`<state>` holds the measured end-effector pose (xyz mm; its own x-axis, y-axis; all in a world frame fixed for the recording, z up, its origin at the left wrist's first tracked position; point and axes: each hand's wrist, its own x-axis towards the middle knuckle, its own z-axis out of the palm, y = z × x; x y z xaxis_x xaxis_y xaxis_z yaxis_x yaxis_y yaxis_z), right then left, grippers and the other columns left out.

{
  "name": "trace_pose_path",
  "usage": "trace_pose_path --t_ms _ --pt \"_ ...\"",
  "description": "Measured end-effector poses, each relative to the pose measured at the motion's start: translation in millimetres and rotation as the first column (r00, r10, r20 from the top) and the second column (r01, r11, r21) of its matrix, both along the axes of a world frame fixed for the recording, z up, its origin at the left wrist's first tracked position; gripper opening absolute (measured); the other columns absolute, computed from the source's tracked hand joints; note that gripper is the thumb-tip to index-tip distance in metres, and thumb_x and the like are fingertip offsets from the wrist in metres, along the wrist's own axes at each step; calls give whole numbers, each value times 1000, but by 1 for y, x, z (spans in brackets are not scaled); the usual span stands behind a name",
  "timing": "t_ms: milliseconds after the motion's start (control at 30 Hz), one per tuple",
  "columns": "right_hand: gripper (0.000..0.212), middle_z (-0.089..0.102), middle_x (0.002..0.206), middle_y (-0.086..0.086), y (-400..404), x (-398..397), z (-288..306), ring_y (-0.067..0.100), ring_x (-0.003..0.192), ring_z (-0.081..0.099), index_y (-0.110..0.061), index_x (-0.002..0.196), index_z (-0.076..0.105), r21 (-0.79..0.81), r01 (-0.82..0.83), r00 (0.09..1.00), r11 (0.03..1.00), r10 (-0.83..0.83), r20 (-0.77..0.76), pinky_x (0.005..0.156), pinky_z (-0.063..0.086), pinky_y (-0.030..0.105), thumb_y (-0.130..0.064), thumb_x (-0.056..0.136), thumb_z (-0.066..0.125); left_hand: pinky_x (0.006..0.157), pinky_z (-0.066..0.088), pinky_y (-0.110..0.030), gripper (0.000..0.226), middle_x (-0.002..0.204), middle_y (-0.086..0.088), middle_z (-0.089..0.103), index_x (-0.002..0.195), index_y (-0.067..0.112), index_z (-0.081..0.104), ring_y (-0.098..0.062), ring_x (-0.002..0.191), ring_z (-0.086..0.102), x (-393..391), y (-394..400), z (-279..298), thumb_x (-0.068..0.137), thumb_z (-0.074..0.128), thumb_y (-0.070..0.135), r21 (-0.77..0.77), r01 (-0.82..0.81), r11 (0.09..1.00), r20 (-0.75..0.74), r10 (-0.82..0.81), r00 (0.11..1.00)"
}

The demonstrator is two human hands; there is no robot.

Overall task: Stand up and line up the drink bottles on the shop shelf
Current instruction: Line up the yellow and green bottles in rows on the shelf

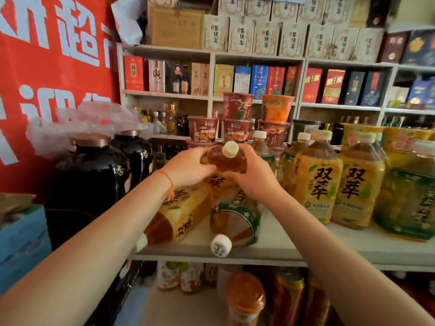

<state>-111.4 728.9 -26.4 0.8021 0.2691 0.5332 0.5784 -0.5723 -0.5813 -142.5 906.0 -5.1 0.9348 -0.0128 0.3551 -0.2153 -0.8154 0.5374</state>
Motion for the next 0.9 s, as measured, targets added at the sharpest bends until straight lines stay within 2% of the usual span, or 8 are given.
trace_pose_path --t_ms 67,133,200,300,400,467,733,900 --pt "69 59 137 -3 3 0 -2 18 125 56 -28 146 36 15 4 1000 1000 -5 27 91 45 27 -25 89 75 79 42 -29 10 106 8 64 101 39 58 -17 98 60 2 2 3 93 62 34 33 13 999 15 -14 1000" --pt "69 57 141 -2 7 2 -2 19 127 55 -28 148 34 19 13 999 1000 -14 43 96 48 32 -26 91 72 78 45 -32 3 100 7 66 95 37 61 -18 96 62 7 7 5 92 63 36 17 14 1000 17 -15 1000" --pt "68 56 141 1 11 9 2 21 126 56 -27 152 29 4 30 998 1000 -30 54 98 49 36 -29 95 67 80 55 -37 16 97 4 71 98 26 68 -19 90 67 13 11 7 93 62 40 -19 5 1000 11 -5 1000" --pt "62 57 126 7 20 19 9 21 103 62 -24 152 28 -25 86 992 996 -83 91 83 53 33 -30 99 59 79 59 -40 23 102 -2 73 108 20 68 -18 84 71 21 14 9 98 57 37 -63 5 998 8 -5 1000" --pt "48 41 142 13 29 26 14 22 94 60 -20 146 35 -41 139 978 989 -131 161 75 45 27 -23 103 53 67 55 -30 36 106 3 69 135 24 55 -15 81 71 27 14 8 101 54 36 -58 0 998 69 4 998" --pt "42 39 142 13 32 30 15 21 90 58 -19 143 39 -40 157 975 987 -148 165 73 44 27 -23 103 53 66 56 -30 37 100 6 69 137 24 53 -15 79 72 30 13 7 100 55 28 -72 8 997 94 -1 996" --pt "37 45 135 12 39 30 19 28 98 61 -15 141 46 -42 233 944 972 -216 248 72 42 29 -26 106 46 64 58 -26 46 101 9 69 138 27 52 -14 77 73 29 18 12 94 56 14 -125 37 991 38 -33 999" --pt "53 36 143 14 44 31 14 32 117 55 -15 150 35 -169 244 956 955 -208 206 95 52 40 -23 101 56 89 56 -43 57 115 -4 67 147 26 41 -28 105 67 27 18 15 96 59 12 -163 94 982 -119 -114 986"
